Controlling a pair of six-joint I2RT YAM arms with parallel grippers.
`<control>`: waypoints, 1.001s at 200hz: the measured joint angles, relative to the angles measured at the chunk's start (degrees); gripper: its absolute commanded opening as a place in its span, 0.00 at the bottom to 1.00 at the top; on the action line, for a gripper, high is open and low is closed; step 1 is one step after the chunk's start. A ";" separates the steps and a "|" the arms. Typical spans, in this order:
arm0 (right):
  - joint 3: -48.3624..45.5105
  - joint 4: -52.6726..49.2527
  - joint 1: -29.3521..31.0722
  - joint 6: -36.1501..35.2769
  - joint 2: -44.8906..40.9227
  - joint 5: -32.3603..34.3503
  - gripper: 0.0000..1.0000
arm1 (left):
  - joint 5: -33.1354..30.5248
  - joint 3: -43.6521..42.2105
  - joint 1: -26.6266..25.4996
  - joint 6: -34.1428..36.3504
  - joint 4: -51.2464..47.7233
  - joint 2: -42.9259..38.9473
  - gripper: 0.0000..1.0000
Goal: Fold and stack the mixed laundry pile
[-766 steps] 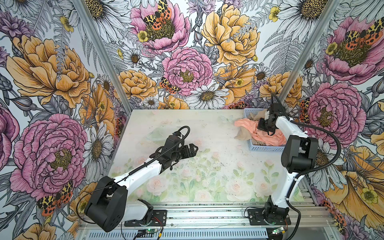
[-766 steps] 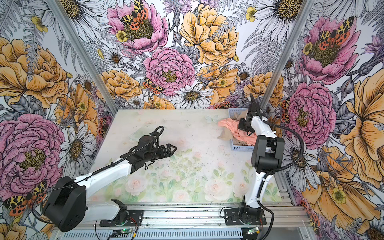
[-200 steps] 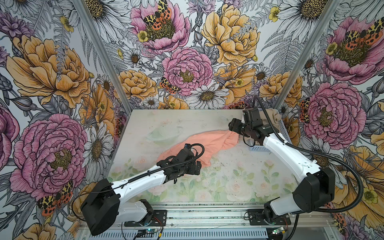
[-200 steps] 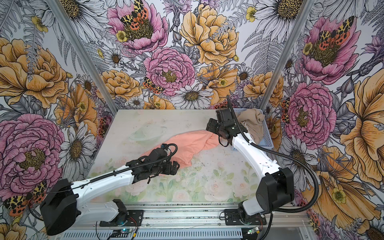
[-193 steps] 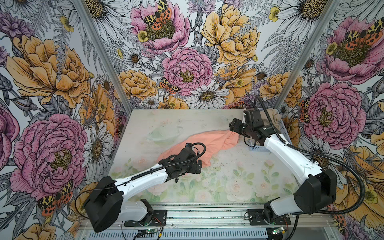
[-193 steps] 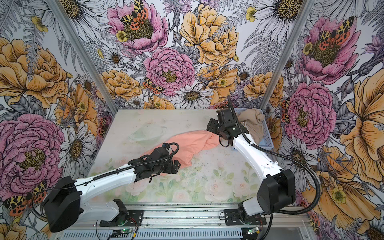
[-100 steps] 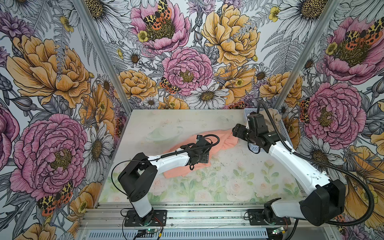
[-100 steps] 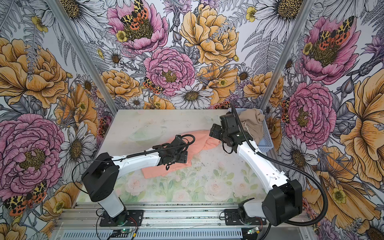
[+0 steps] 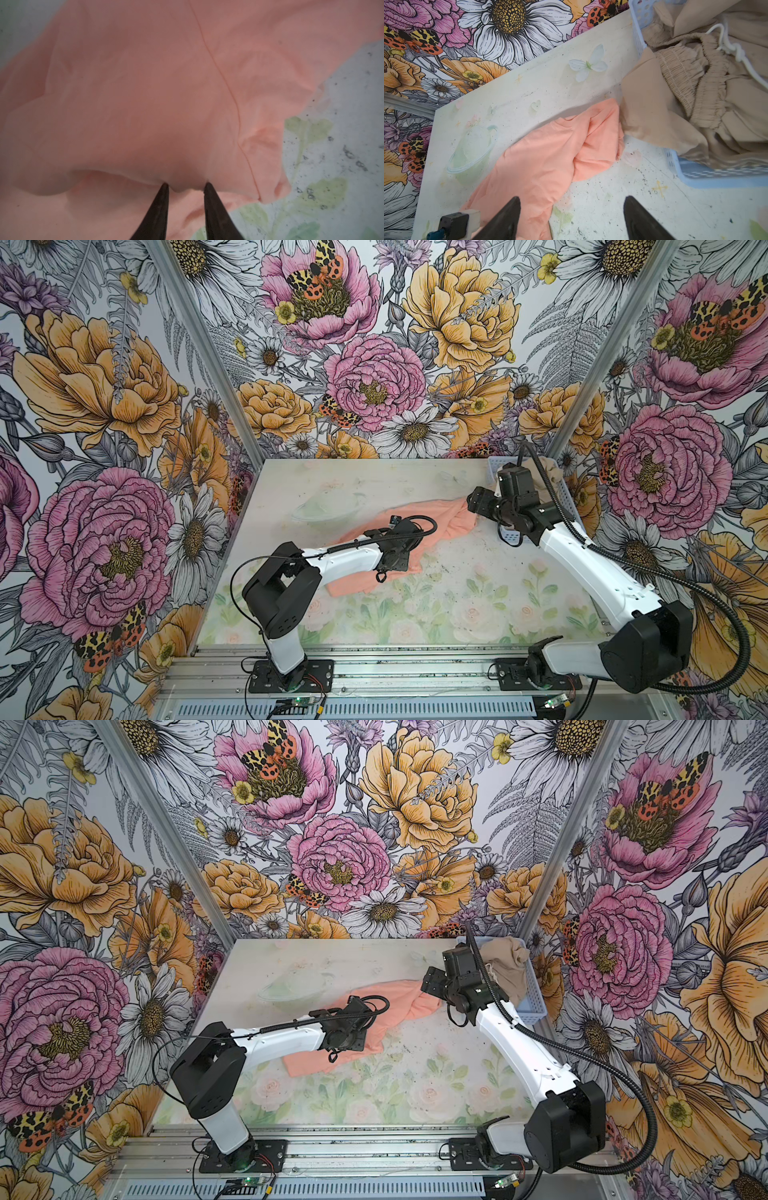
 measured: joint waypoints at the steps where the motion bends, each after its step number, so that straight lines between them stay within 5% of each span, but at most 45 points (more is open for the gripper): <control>1: 0.00 -0.02 0.00 0.00 0.00 0.00 0.80 | -0.04 0.02 0.02 0.42 -0.09 0.00 0.10; 16: -0.17 0.02 0.00 -0.20 0.00 -0.02 0.80 | -0.61 0.57 0.57 0.87 -0.37 0.00 0.00; 101: -2.60 0.00 -0.66 -0.42 -1.81 -0.37 0.79 | -5.14 8.37 7.15 9.81 -3.56 -1.44 0.00; 154: -4.57 -0.09 -0.66 -0.39 -1.88 -1.33 0.79 | -7.45 28.65 18.97 23.61 -4.83 -0.72 0.00; 200: -5.29 0.00 -0.63 -0.37 -1.07 -2.25 0.79 | -9.01 51.89 26.34 33.05 -3.39 13.79 0.00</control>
